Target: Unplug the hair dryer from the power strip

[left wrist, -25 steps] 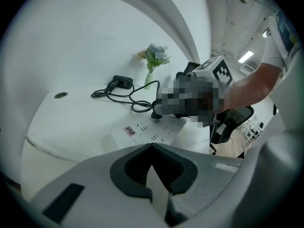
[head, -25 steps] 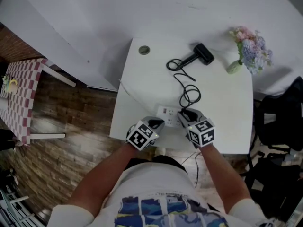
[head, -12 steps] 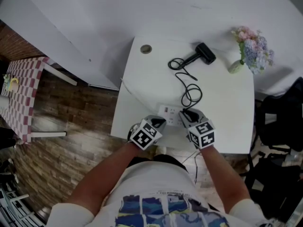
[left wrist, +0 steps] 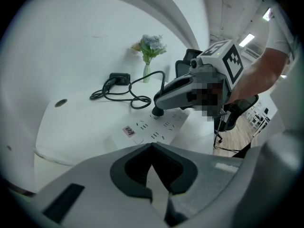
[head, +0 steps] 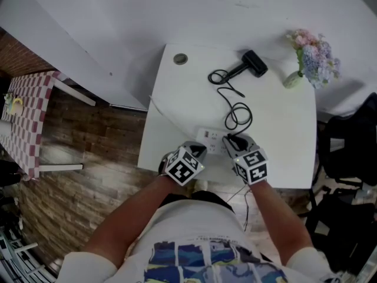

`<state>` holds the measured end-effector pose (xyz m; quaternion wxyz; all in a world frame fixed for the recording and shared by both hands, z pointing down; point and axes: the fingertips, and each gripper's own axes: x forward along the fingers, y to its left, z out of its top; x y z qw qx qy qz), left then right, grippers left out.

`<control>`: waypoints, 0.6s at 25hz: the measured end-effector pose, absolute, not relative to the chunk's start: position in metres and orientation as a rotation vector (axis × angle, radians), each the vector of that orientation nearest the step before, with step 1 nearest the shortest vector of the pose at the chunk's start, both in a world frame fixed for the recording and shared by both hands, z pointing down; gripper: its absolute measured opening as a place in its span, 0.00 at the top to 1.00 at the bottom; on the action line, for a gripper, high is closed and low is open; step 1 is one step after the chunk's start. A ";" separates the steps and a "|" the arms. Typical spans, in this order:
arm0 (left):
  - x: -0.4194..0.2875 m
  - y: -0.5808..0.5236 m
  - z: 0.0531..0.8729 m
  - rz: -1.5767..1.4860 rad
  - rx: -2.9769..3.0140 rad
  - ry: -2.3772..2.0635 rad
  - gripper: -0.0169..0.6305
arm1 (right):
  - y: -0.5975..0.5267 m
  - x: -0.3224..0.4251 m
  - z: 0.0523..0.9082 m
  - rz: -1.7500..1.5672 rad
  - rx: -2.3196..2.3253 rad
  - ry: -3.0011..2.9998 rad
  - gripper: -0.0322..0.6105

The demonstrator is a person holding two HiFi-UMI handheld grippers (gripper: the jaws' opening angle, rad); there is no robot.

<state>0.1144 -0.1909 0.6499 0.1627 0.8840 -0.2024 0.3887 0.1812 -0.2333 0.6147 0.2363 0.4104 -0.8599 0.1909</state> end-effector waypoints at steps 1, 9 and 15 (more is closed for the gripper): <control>0.114 -0.191 0.650 1.117 2.521 -0.571 0.97 | -0.234 0.181 0.615 0.530 1.121 -2.361 0.87; 0.115 -0.190 0.650 1.170 2.505 -0.547 0.97 | -0.236 0.183 0.610 0.556 1.130 -2.373 0.87; 0.115 -0.189 0.651 1.211 2.501 -0.521 0.97 | -0.256 0.179 0.559 0.444 1.150 -2.461 0.87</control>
